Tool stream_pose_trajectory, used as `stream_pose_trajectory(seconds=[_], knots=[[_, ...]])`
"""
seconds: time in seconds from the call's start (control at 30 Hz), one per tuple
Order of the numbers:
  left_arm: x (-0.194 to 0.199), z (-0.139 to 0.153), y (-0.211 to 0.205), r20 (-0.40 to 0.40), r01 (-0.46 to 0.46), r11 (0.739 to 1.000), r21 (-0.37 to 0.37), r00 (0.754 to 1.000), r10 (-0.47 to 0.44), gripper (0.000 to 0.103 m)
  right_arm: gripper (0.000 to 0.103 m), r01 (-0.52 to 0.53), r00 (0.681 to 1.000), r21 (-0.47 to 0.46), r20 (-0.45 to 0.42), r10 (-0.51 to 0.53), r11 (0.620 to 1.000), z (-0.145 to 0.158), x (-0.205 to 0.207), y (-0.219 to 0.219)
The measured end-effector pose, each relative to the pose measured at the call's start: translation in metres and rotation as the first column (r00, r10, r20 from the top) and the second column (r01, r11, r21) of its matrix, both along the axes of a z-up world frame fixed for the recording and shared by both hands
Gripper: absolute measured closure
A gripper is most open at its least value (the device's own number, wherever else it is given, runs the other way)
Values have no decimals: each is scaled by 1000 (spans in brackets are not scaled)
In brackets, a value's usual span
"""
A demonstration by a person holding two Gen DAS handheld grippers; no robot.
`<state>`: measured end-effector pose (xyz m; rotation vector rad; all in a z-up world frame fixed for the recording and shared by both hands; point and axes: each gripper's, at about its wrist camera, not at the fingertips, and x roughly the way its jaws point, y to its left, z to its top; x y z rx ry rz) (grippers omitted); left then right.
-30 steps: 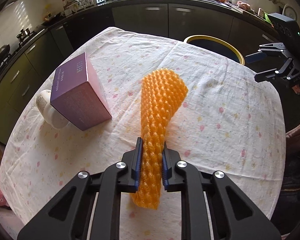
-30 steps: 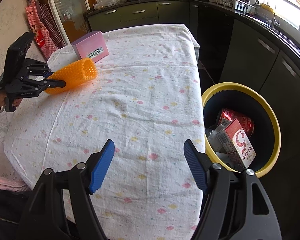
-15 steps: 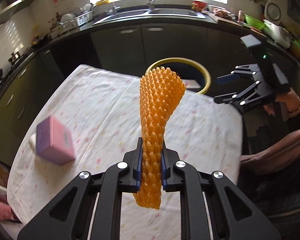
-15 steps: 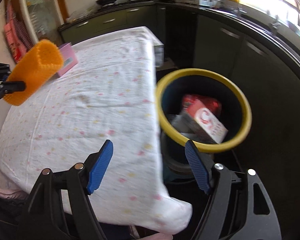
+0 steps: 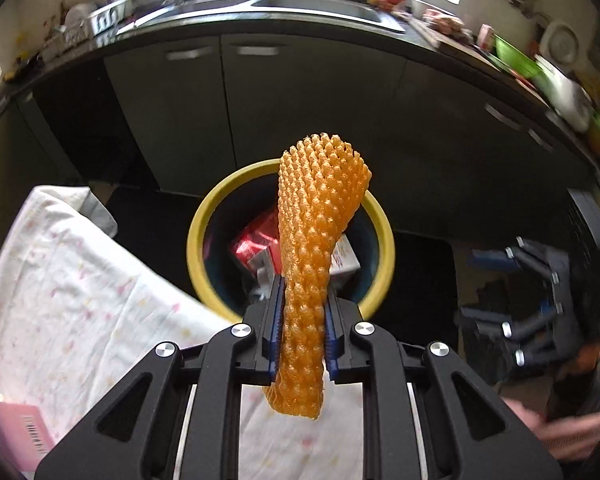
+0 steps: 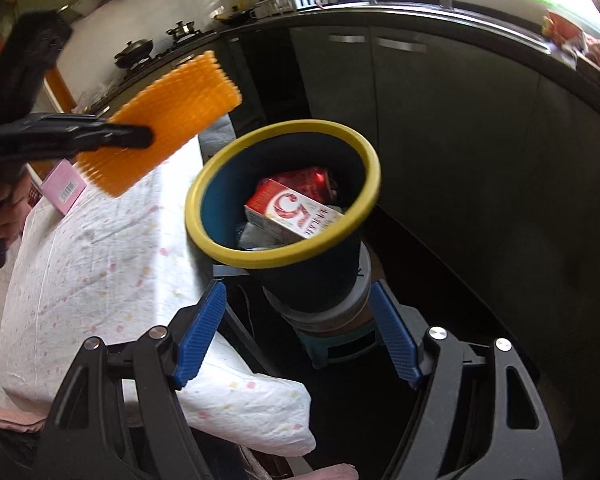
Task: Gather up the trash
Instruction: 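Carry the orange sponge over the bin and open the left gripper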
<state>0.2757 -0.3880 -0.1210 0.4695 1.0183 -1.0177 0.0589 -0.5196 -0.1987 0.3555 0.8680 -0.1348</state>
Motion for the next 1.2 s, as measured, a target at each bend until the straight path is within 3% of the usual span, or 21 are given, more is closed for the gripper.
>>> stream_pose_trajectory(seconds=[0.1,0.17,0.3,0.4,0.5,0.6,0.73,0.93,1.07,1.2], knots=[[24,-23,-27,-118,-124,992,-12,986,121,86,32,19,1000,30,-2,-19,999,-8,-3,-11],[34,-36,-38,-140,-198,980,-6,971,195,83,32,23,1000,41,1,-23,999,-11,-6,-16],[46,-56,-41,-156,-361,932,29,920,361,60,30,28,1000,56,10,-29,998,-13,-8,-22],[49,-66,-33,-199,-451,891,42,870,450,51,30,28,1000,60,13,-29,998,-13,-8,-23],[44,-63,-29,-192,-467,884,35,865,464,38,30,30,999,62,14,-31,998,-12,-8,-21],[37,-57,-29,-167,-459,888,16,875,455,26,30,26,999,60,20,-27,998,-9,-9,-17],[31,-41,-13,-145,-460,887,-38,881,450,24,29,12,999,46,31,-14,999,-1,-9,-10],[4,9,52,-51,-460,859,-224,886,461,9,19,0,999,22,49,-1,1000,10,-7,2],[-22,38,118,69,-464,815,-347,854,516,5,18,-17,999,12,29,17,1000,14,3,10],[-40,49,189,168,-507,760,-407,776,608,5,18,-82,996,-19,21,83,996,21,22,33]])
